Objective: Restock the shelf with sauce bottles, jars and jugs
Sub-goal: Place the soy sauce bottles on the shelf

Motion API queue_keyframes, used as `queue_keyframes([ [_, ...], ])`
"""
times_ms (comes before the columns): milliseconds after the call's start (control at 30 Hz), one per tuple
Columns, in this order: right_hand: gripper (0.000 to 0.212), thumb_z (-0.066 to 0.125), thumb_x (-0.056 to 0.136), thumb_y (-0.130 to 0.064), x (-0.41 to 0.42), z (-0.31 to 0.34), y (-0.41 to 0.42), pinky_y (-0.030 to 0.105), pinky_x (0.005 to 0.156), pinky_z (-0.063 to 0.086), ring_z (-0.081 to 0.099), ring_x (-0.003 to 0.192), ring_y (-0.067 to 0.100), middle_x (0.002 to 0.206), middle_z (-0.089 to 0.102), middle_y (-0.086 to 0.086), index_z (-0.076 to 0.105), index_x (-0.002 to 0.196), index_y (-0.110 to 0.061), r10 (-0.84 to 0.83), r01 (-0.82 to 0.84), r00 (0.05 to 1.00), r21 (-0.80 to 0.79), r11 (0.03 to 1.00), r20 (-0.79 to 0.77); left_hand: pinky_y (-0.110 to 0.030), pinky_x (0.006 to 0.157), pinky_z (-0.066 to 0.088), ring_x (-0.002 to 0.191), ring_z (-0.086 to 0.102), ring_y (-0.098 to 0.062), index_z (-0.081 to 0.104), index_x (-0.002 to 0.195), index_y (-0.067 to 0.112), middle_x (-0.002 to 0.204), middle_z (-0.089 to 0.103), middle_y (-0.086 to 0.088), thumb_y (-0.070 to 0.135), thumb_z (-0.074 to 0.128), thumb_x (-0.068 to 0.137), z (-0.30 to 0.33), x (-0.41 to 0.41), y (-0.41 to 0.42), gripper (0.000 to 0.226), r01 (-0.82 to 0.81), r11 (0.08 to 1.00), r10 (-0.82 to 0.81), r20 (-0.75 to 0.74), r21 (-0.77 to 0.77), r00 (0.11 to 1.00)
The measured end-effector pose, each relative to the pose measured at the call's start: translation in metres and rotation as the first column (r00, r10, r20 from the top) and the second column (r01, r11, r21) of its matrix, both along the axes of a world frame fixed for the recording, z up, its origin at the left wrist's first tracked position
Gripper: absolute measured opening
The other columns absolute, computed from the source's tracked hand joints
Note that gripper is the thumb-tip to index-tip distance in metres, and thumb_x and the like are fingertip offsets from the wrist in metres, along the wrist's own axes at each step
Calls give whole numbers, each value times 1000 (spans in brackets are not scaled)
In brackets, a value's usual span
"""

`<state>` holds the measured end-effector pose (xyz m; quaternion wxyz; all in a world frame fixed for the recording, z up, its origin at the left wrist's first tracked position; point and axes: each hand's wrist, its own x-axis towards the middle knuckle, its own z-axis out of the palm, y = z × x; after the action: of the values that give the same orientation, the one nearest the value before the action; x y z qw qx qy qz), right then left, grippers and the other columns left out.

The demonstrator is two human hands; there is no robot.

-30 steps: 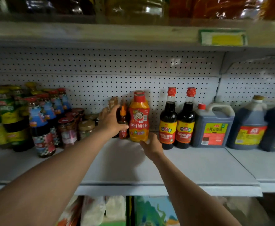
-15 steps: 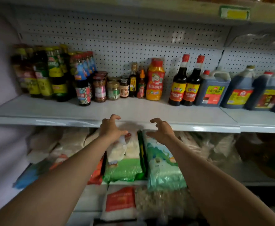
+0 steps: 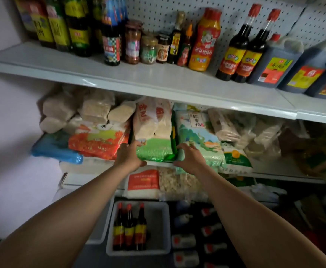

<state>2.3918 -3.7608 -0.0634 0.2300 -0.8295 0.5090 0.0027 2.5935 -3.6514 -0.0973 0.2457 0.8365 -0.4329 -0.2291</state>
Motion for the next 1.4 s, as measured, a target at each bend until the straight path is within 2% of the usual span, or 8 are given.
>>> queue_keyframes([
  [300,69,79,83,-32,7,-113,10,35,99,45,51,128,30,143,50,10,47,143,-22,78,-52,989,199,979,-126,-41,97,45,117,48,-35,44,138,24,128,46,-15,36,84,69,-103,-1,31,81,-70,977,97,-127,202,987],
  [667,61,67,93,-44,-2,-351,5,30,90,45,51,129,25,144,50,6,47,144,-18,113,10,971,514,858,-209,-38,93,45,120,51,-31,41,140,17,137,44,-14,36,78,81,-319,-10,62,72,-179,873,311,-236,454,921],
  [833,60,65,94,-47,-10,-489,18,31,97,43,50,131,27,145,51,7,50,142,-14,16,122,977,618,777,-213,-39,96,41,125,48,-29,45,138,13,136,52,-10,43,70,87,-446,-28,66,64,-173,843,352,-281,509,893],
  [967,49,64,95,-47,-16,-576,30,28,89,41,54,121,24,128,55,6,53,131,-16,-74,199,975,679,706,-208,-29,75,42,86,54,-12,50,114,16,103,57,4,42,63,93,-528,-36,63,36,-201,833,414,-338,516,845],
  [1067,53,61,97,-45,-14,-640,37,36,96,47,58,117,28,128,60,11,56,133,-6,-138,249,967,700,669,-212,-40,87,50,99,62,-19,57,119,19,108,65,4,66,57,81,-591,-39,62,60,-238,835,454,-377,496,808],
  [1200,52,63,93,-54,-6,-705,45,32,91,52,62,104,18,123,65,4,62,127,-13,-315,321,933,794,517,-172,-30,83,42,103,55,-13,50,131,19,115,59,3,42,57,96,-651,-47,64,43,-284,843,479,-397,458,783],
  [1300,27,60,98,-47,-1,-735,55,33,99,48,56,94,6,115,64,-8,61,107,-22,-435,328,890,855,401,-138,-18,72,40,95,61,-8,56,113,18,99,63,9,38,52,99,-676,-58,59,25,-214,874,417,-448,436,791],
  [1400,40,52,102,-46,5,-752,66,34,96,43,53,113,13,136,56,-3,52,134,-24,-486,292,866,907,302,-117,-16,68,38,99,63,-11,59,116,16,102,65,7,41,47,101,-696,-71,56,31,-171,899,376,-508,404,775],
])
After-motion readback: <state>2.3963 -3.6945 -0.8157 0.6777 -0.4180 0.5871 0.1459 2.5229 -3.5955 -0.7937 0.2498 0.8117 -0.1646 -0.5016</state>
